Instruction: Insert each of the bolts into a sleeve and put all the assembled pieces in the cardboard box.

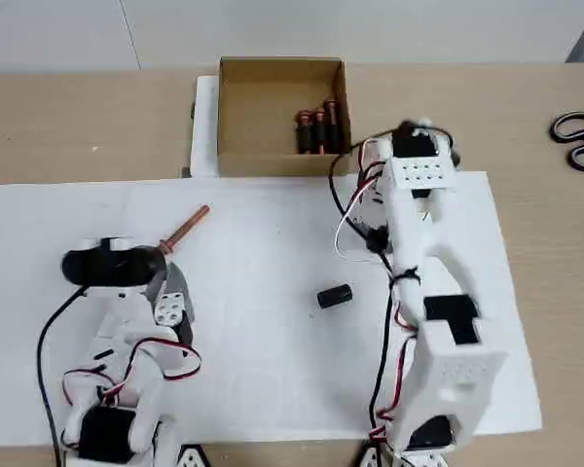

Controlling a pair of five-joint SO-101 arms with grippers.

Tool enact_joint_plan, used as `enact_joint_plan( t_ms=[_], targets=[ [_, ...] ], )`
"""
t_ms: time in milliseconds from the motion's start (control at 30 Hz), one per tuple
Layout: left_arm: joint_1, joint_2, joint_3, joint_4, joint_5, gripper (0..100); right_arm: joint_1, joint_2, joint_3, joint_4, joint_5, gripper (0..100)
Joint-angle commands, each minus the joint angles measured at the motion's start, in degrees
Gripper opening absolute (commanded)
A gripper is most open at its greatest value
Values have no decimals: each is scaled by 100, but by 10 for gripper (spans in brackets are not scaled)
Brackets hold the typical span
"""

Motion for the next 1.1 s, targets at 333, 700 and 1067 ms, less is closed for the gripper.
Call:
enact_joint_plan(
  t_ms=[333,700,1067],
  targets=[
    [-26,1486,-2325,-519,-44,7,-110,-1701,-26,1156,185,3],
    [-18,5618,-6158,1037,1029,7,180,-2255,633,1200,202,3],
    [-114,7033,-7073,2567,3560,7,268,-3662,2189,1130,211,3]
  ],
)
